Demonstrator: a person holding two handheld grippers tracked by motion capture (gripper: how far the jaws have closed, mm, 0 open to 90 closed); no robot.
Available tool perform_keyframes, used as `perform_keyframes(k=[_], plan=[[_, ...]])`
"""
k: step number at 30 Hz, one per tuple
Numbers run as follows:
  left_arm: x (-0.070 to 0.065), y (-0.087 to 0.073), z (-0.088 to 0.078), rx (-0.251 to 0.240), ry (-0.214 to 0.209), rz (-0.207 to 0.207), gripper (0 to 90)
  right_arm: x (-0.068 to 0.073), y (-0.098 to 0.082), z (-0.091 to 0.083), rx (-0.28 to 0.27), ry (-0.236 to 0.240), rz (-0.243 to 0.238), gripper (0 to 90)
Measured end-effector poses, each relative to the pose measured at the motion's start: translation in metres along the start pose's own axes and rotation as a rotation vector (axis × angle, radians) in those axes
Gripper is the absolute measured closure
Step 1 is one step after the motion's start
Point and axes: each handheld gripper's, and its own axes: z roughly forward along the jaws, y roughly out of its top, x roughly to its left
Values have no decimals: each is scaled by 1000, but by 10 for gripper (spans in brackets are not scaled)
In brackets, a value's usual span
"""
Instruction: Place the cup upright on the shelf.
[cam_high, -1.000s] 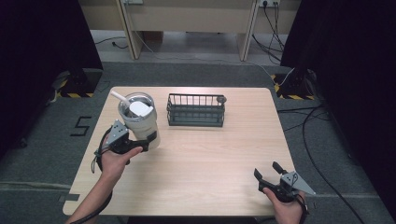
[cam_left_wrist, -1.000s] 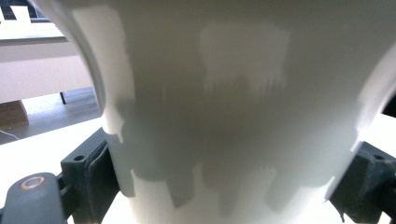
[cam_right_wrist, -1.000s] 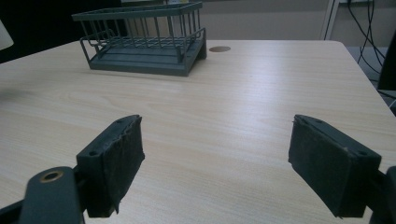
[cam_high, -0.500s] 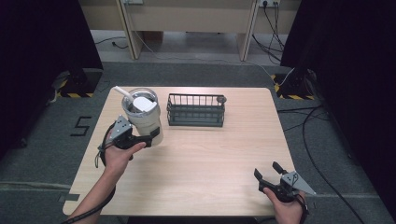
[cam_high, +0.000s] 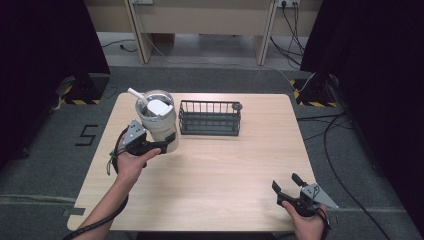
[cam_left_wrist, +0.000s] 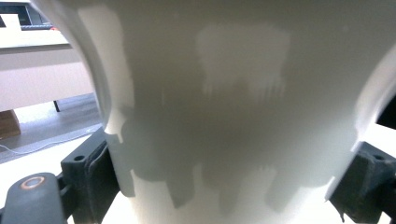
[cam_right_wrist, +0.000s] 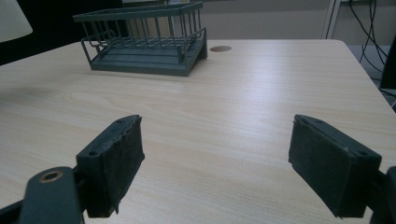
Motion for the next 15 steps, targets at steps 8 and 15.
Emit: perform_keyframes(k=[8,15], plan=[[-1,5,6,-4,-3,2,109,0,0,0,0,1,0,183],[-1,9,12,-4,-6,5,109,0,0,0,1,2,2,183]])
